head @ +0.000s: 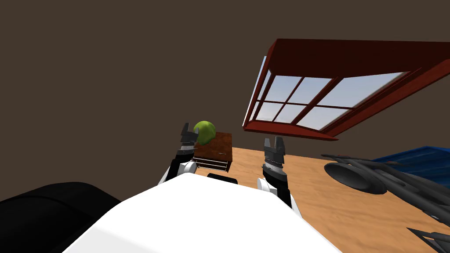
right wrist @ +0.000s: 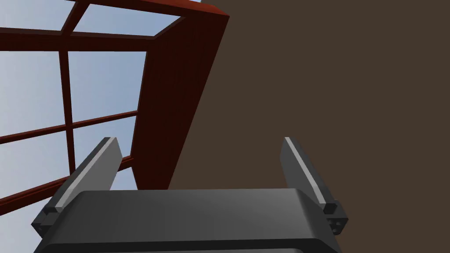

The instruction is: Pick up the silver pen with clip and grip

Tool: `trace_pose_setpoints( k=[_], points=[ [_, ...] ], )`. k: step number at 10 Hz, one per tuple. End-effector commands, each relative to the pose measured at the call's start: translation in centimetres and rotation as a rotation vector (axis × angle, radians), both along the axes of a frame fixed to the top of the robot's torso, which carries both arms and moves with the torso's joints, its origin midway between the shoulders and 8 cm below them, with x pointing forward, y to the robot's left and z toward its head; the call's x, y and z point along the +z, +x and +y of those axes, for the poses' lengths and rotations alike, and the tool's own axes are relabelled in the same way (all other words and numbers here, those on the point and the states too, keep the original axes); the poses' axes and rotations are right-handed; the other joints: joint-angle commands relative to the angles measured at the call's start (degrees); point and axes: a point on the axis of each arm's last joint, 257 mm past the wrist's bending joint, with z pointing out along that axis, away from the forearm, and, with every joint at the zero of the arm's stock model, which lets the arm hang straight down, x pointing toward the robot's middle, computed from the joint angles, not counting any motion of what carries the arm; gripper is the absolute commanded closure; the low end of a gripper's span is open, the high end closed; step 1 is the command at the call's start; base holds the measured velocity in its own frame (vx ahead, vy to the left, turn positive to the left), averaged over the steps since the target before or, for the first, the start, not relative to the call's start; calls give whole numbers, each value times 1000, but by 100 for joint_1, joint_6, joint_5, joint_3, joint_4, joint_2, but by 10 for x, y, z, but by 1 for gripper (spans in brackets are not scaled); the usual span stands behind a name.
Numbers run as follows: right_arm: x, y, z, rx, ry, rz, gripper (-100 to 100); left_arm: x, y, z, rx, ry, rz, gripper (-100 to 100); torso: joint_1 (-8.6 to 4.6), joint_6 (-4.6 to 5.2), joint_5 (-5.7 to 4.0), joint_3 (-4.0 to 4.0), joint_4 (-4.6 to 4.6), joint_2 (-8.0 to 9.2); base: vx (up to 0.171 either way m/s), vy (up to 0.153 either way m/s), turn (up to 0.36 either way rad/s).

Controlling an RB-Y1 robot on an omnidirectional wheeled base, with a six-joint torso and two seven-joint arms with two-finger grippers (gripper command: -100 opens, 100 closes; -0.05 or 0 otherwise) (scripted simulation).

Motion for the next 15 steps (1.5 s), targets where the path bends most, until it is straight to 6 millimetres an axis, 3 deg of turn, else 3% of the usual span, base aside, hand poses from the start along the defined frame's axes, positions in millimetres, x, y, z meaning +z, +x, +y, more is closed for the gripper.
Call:
trace_pose_setpoints(
  k=[1,3,6,7,10,11,13,14,15],
  points=[
    [0,0,0,0,0,0,0,-8,5,-1,-18,16,27,-100,0,0,0,0,0,0,-3,-6,-68],
    [0,0,0,0,0,0,0,-28,14,1,-46,30,86,-100,-2,1,0,1,0,2,-8,-13,-137],
    [0,0,0,0,0,0,0,-75,31,15,-77,14,218,-100,-4,2,-1,2,1,4,-12,-21,-213],
    [0,0,0,0,0,0,0,-75,31,15,-77,14,218,-100,-6,4,-1,2,1,4,-9,-11,-100],
    [0,0,0,0,0,0,0,-133,46,40,-87,-47,373,-100,-4,3,-1,2,1,3,-10,-18,-272],
    [0,0,0,0,0,0,0,-140,46,42,-85,-50,388,-100,-4,2,-1,3,1,5,-13,-12,-108],
    [0,0,0,0,0,0,0,-186,51,65,-76,-114,501,-100,-3,2,-1,1,1,3,-10,-21,-316],
    [0,0,0,0,0,0,0,-189,51,66,-74,-116,514,-100,-6,3,-1,3,1,5,-10,-11,-127],
    [0,0,0,0,0,0,0,-211,51,78,-66,-154,569,-100,-2,-3,-1,3,1,4,-5,-17,-199]
  ],
)
